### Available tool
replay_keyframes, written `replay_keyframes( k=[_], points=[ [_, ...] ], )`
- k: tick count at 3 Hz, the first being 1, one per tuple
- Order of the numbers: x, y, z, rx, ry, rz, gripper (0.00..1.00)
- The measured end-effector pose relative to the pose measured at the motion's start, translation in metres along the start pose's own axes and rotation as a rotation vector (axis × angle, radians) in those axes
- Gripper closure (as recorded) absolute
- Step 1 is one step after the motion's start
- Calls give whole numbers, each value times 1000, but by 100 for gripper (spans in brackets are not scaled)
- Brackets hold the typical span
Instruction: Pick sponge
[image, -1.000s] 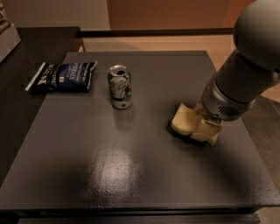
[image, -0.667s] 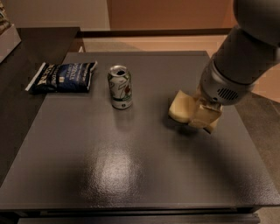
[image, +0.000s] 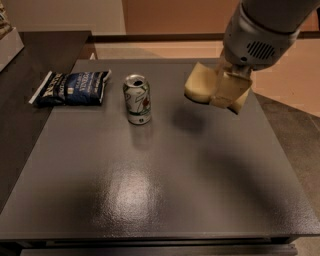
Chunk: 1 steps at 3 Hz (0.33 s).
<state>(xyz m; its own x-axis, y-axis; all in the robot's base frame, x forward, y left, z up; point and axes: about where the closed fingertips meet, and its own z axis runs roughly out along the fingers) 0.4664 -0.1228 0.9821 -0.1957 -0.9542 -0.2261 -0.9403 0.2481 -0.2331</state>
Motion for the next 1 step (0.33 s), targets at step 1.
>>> replay_keyframes(
  k=[1],
  points=[
    [-2, -1, -3, 6, -5, -2, 100]
  ],
)
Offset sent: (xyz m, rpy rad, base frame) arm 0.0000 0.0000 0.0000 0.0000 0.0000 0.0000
